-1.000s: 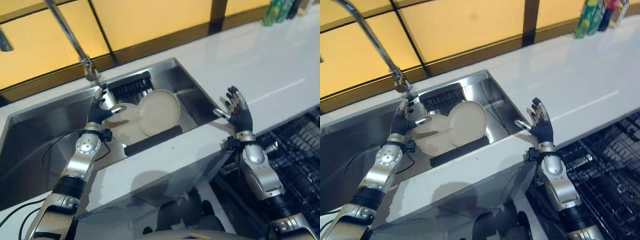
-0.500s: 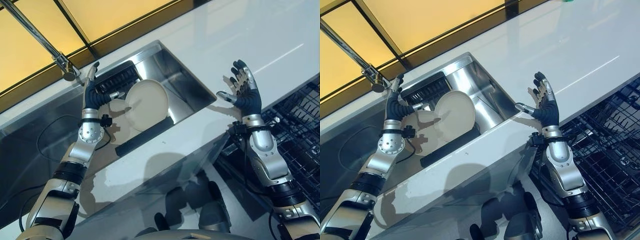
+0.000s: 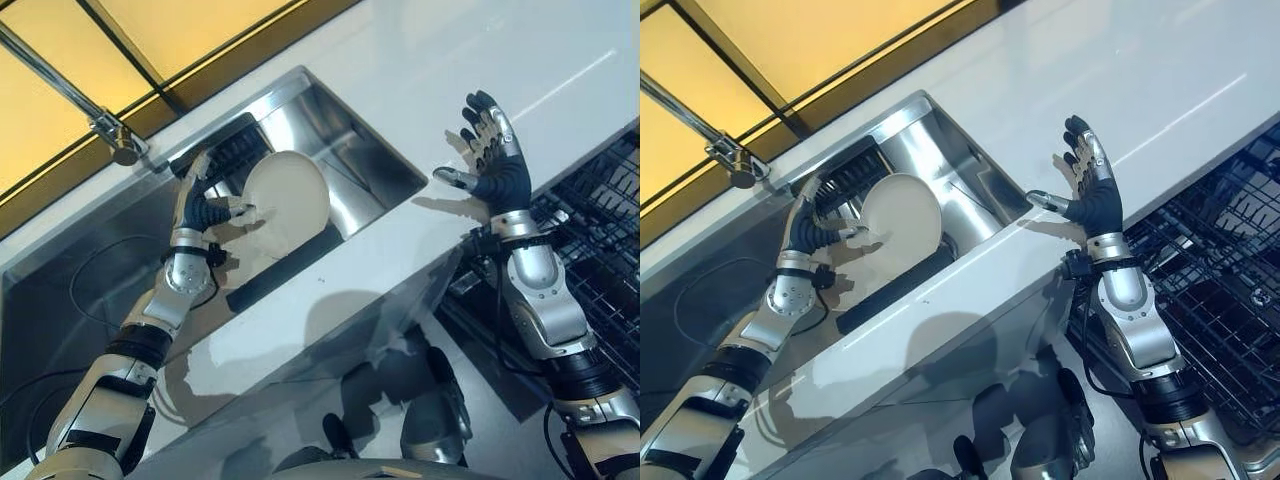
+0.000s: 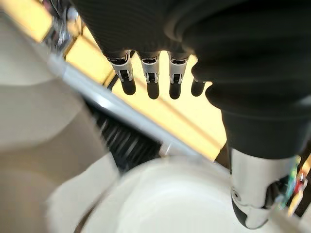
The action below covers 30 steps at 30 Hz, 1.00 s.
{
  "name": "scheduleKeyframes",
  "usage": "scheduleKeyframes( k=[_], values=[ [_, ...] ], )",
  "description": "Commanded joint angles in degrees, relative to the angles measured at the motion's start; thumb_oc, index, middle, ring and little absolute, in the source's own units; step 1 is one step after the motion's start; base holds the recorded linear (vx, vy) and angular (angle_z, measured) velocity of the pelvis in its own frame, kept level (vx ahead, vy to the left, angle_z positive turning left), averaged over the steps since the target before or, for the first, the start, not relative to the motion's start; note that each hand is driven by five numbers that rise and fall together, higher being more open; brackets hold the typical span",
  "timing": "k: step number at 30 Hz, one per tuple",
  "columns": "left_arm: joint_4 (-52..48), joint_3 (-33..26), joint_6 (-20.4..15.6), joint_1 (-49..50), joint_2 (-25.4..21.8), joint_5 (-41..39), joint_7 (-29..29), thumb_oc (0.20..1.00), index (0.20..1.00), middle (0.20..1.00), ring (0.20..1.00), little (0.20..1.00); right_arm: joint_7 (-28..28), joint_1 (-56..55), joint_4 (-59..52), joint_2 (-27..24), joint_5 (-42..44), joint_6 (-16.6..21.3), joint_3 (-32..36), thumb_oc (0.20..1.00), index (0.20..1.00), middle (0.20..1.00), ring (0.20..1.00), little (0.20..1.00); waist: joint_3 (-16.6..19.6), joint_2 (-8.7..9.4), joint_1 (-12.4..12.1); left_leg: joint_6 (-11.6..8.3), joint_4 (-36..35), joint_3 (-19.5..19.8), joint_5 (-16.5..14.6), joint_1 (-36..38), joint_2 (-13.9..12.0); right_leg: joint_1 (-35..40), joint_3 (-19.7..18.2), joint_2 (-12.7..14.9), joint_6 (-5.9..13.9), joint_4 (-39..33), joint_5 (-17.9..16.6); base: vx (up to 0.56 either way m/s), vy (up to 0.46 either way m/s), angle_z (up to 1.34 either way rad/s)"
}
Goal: Pick up plates and place into dishwasher.
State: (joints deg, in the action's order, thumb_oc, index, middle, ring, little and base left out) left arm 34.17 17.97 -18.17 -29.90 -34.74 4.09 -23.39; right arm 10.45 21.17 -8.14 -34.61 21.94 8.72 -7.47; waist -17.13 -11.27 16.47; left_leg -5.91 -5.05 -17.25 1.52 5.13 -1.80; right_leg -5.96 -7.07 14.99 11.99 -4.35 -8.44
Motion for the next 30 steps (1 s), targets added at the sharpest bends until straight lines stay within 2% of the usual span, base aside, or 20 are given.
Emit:
scheduleKeyframes(
  k=[1,13,17,24,28,30],
  values=[
    [4.6,-2.2,-3.0,-8.4,-2.4,-4.4,0.7,1.000,1.000,1.000,1.000,1.000,1.2,-3.0,4.9,-2.3,-0.4,-3.9,-0.8,1.000,1.000,1.000,1.000,1.000,-1.9,0.17,0.9,1.74,7.9,1.9,-3.5,-7.2,2.5,-6.7,0.2,0.7,-2.00,13.0,7.9,-0.07,0.068,-0.12],
    [8.0,-2.0,-0.7,-12.1,-1.6,-4.3,-1.8,1.000,1.000,1.000,1.000,1.000,1.3,-0.2,4.7,-3.4,-1.6,-4.7,-1.3,1.000,1.000,1.000,1.000,1.000,-6.2,0.35,2.0,1.42,10.5,1.9,-2.8,-11.6,2.6,-11.5,-1.8,0.7,-2.79,14.8,6.8,-0.01,0.057,-0.06],
    [10.0,-2.6,1.8,-13.6,-2.0,-5.2,-3.0,1.000,1.000,1.000,1.000,1.000,1.5,0.9,4.2,-4.2,-1.6,-5.7,-1.3,1.000,1.000,1.000,1.000,1.000,-7.0,0.18,2.3,1.21,10.7,1.9,-2.5,-12.4,2.7,-12.5,-2.3,1.0,-2.94,15.0,6.4,0.01,0.062,-0.04],
    [13.4,-4.9,5.6,-13.5,-2.4,-6.1,-6.6,1.000,1.000,1.000,1.000,1.000,1.0,-0.1,3.5,-5.3,-1.6,-5.9,-0.1,1.000,1.000,1.000,1.000,1.000,-7.5,-0.20,2.9,1.00,10.8,1.5,-2.4,-12.9,3.1,-13.1,-3.0,1.4,-2.89,15.0,6.2,0.03,0.058,-0.02],
    [15.3,-7.2,7.9,-12.4,-2.0,-9.8,-9.2,1.000,1.000,1.000,1.000,1.000,0.0,-1.3,2.9,-6.1,-1.5,-6.1,0.6,1.000,1.000,1.000,1.000,1.000,-7.2,-0.50,3.1,0.78,11.1,1.6,-2.3,-12.7,3.4,-12.7,-3.2,1.9,-2.91,15.0,6.3,0.06,0.060,0.00],
    [16.2,-8.5,7.9,-12.2,-1.6,-11.8,-9.4,1.000,1.000,1.000,1.000,1.000,-0.5,-1.2,2.4,-6.7,-1.2,-6.7,0.8,1.000,1.000,1.000,1.000,1.000,-7.0,-0.70,3.2,0.63,11.1,1.7,-2.3,-12.6,3.5,-12.6,-3.2,2.1,-2.90,15.1,6.5,0.06,0.075,0.00]
  ],
)
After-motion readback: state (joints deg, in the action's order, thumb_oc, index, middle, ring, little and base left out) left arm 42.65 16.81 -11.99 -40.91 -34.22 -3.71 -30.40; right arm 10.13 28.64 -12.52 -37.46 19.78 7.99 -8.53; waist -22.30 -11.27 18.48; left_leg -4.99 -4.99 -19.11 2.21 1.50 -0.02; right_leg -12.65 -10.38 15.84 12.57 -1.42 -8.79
